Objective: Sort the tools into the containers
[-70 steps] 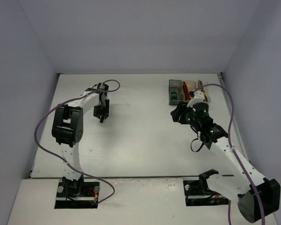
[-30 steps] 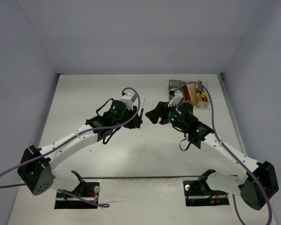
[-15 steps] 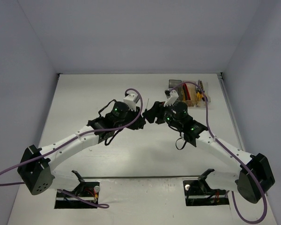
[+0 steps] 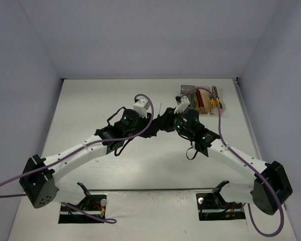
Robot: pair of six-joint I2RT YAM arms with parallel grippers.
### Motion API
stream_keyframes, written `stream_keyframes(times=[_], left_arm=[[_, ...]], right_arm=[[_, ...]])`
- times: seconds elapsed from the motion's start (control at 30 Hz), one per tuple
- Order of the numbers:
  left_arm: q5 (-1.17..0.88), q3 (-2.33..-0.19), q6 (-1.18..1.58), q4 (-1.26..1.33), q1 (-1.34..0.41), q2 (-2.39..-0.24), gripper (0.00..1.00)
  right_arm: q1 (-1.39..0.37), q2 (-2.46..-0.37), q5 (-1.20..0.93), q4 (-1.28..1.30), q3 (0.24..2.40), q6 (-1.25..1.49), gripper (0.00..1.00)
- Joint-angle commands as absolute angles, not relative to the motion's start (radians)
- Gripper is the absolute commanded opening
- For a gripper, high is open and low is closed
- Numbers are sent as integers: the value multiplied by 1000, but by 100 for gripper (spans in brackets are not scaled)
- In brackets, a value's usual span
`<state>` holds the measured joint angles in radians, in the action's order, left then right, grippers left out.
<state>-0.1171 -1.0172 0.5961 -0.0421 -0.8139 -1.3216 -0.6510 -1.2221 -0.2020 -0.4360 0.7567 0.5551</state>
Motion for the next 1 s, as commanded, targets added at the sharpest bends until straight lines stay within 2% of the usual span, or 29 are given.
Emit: stream_keyframes(times=[0.0,0.13,0.2,0.3,0.4,0.43,0.5,0.67,0.8,0.97], left_arm=[[-97,-1070,620,75,-824,-1328,0],[-83,-1074,624,78,-825,-1336,0],[-76,-1076,623,73,-825,-1335,5],[-56,-1082,619,51,-825,-1328,27],[-12,-1109,590,-48,-823,-1316,58],[1,-1115,576,-76,-822,-1306,60],[67,-1130,551,-148,-815,-1272,64],[207,-1166,500,-399,-753,-1189,66],[239,-1171,432,-586,-653,-1101,66],[225,-1161,378,-711,-563,-999,66]], right_arm=[[-664,-1210,-190,-534,771,559,24],[-666,-1212,-175,-533,772,550,6],[-665,-1215,-157,-532,775,537,1],[-662,-1218,-136,-524,786,521,0],[-644,-1233,-78,-463,827,469,0],[-626,-1249,-52,-444,856,443,0],[-575,-1291,-33,-370,903,397,0],[-420,-1423,-15,-166,1146,313,0],[-336,-1598,67,-13,1358,214,0],[-263,-1818,68,103,1568,168,0]])
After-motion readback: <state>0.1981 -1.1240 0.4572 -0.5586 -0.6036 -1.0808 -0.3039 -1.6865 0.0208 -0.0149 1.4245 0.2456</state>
